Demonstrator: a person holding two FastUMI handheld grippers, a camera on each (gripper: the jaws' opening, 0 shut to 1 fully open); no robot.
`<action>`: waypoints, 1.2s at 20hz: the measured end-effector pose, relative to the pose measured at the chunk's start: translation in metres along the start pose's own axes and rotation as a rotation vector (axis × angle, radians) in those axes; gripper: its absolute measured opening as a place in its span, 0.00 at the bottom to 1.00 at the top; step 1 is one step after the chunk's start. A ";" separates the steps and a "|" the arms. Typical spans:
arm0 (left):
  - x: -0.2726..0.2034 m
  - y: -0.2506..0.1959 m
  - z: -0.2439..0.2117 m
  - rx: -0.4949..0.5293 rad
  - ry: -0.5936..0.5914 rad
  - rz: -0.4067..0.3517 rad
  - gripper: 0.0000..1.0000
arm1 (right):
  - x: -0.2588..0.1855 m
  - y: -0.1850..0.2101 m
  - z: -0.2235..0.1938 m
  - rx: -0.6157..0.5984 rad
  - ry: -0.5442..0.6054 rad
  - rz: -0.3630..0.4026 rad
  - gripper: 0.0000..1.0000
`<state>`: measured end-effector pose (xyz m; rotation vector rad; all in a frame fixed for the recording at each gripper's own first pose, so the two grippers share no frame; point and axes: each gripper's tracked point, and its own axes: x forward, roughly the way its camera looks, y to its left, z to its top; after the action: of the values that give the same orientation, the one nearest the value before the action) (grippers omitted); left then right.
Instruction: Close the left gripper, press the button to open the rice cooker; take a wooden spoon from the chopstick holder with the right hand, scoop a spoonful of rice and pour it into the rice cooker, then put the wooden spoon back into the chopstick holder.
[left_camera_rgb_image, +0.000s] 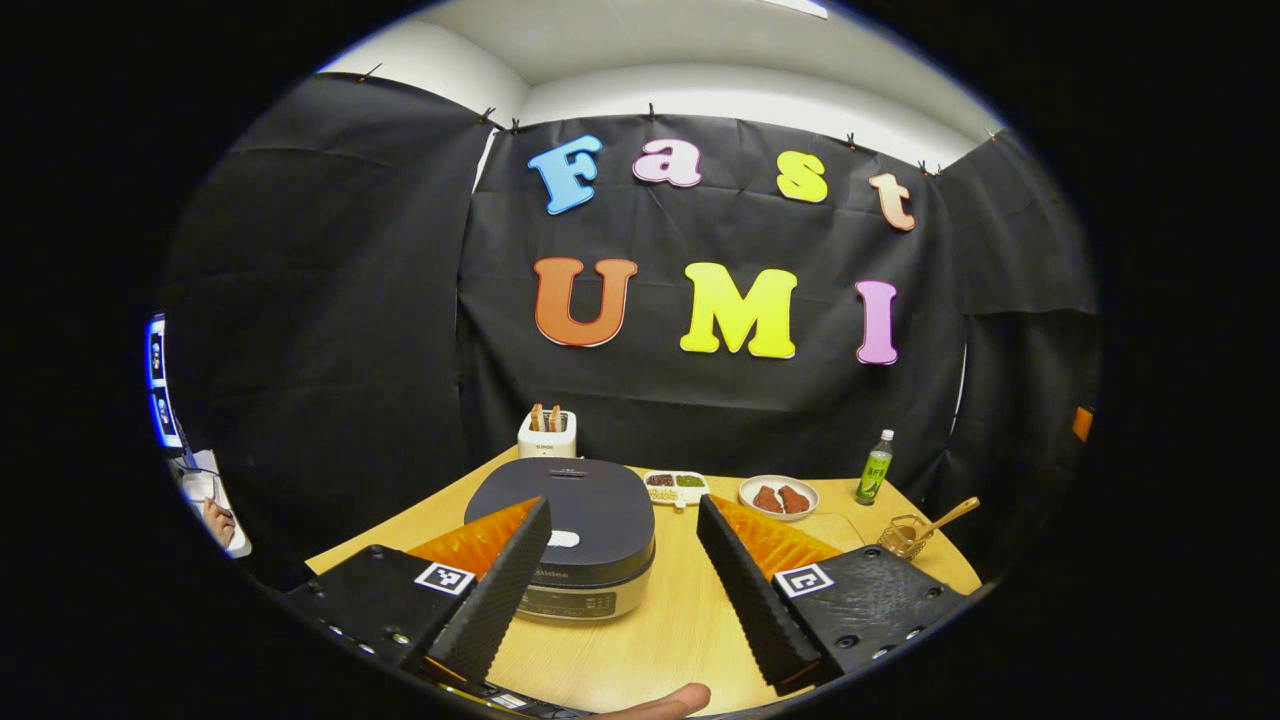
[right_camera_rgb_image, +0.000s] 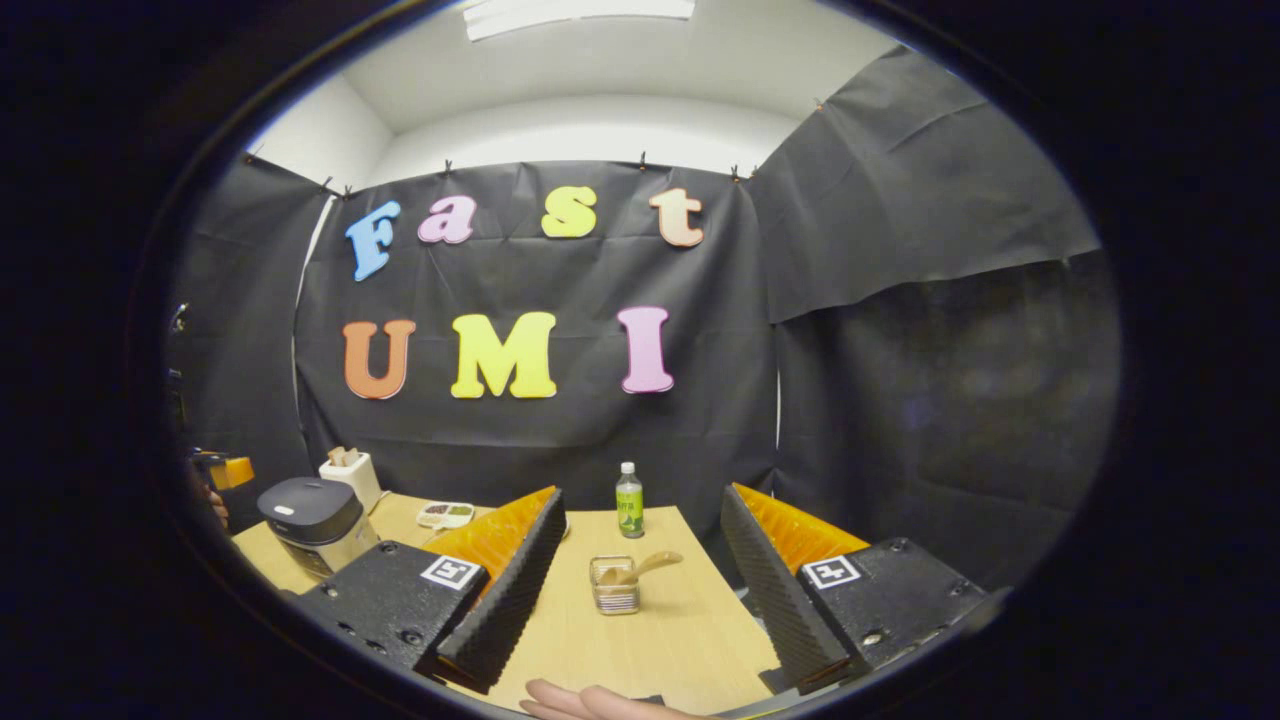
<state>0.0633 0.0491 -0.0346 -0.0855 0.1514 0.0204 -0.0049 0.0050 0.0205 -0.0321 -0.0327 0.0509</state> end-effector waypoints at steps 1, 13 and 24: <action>0.005 0.000 -0.005 -0.004 0.011 -0.007 0.73 | 0.000 0.000 -0.001 0.002 -0.002 0.004 1.00; 0.076 0.041 -0.063 0.013 0.236 0.071 0.00 | 0.002 0.000 -0.020 0.017 0.017 0.028 1.00; 0.100 0.061 -0.095 0.007 0.330 0.113 0.00 | 0.014 -0.002 -0.039 0.033 0.050 0.039 1.00</action>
<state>0.1463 0.1027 -0.1485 -0.0724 0.4857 0.1187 0.0108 0.0029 -0.0175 -0.0007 0.0183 0.0894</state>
